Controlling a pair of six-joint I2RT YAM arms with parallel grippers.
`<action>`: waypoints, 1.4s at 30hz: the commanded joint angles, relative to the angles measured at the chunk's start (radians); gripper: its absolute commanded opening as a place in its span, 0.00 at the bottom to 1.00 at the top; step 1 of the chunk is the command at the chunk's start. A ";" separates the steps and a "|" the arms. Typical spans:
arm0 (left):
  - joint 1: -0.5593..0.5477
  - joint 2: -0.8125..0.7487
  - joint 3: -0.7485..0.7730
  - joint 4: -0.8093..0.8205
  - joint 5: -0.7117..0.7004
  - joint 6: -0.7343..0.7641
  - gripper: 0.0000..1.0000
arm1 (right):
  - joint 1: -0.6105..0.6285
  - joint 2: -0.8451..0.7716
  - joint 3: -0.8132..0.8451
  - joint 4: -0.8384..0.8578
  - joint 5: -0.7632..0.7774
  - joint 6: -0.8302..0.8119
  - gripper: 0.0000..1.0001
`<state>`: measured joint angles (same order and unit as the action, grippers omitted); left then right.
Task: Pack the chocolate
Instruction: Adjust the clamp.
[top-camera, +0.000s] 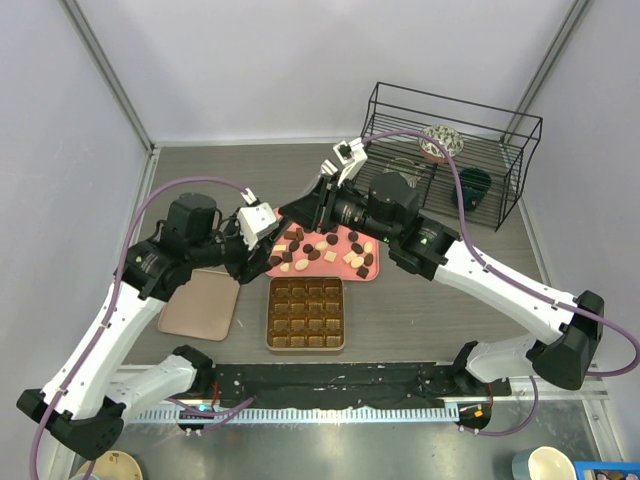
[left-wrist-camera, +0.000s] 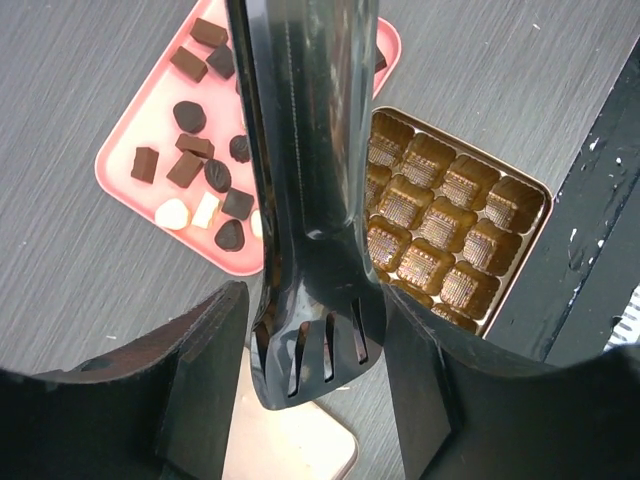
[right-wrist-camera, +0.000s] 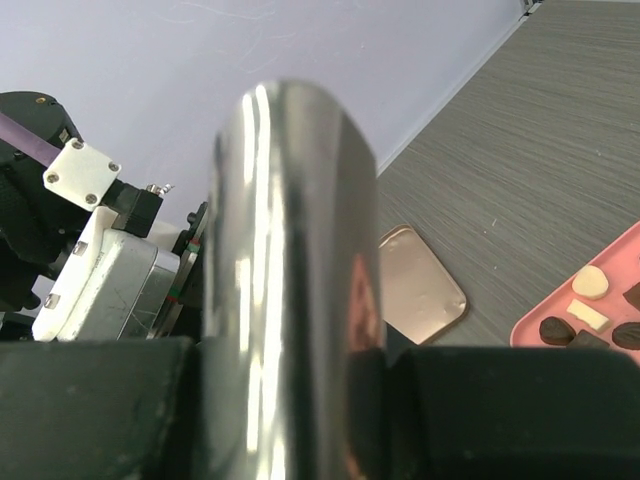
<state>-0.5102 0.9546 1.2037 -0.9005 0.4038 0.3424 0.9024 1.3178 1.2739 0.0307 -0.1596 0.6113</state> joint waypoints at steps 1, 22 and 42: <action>-0.002 -0.010 0.026 0.003 0.026 0.012 0.55 | 0.006 -0.011 -0.004 0.067 -0.020 0.025 0.02; -0.004 0.012 0.060 -0.061 0.099 -0.023 0.27 | 0.006 -0.025 -0.044 0.009 0.012 -0.051 0.29; -0.004 0.032 0.115 -0.166 0.230 -0.049 0.26 | 0.006 -0.055 -0.048 -0.025 -0.063 -0.131 0.41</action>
<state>-0.5102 1.0042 1.2716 -1.0695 0.5701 0.2893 0.9062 1.2808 1.2266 0.0288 -0.2058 0.5354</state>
